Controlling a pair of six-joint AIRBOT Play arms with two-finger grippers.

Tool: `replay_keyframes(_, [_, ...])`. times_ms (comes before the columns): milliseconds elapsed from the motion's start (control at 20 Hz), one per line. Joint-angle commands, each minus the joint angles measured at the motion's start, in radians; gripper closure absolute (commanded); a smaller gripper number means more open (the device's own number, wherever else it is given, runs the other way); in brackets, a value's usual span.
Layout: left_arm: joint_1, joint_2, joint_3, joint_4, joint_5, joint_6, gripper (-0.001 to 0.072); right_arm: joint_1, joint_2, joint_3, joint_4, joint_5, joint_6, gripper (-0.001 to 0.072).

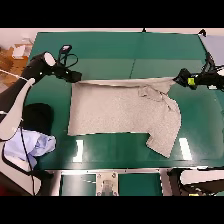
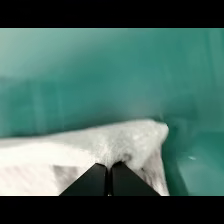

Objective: Fold the shirts.

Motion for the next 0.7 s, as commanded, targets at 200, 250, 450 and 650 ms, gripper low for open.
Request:
replay_keyframes(200, [0.001, -0.005, -0.001, -0.005, -0.097, 0.001, 0.0687, -0.005, -0.014, 0.020, -0.138, 0.140, -0.007, 0.0698])
replay_keyframes(250, [0.001, -0.005, -0.002, -0.013, -0.117, 0.000, 0.0687, -0.005, -0.014, 0.018, -0.155, 0.155, -0.007, 0.0699])
replay_keyframes(450, [0.001, -0.006, -0.049, -0.013, -0.190, -0.006, 0.0686, -0.005, -0.014, -0.031, -0.225, 0.192, -0.007, 0.0699])
replay_keyframes(650, [0.001, -0.006, -0.124, -0.004, -0.190, -0.013, 0.0686, -0.005, -0.016, -0.074, -0.246, 0.169, -0.006, 0.0698])
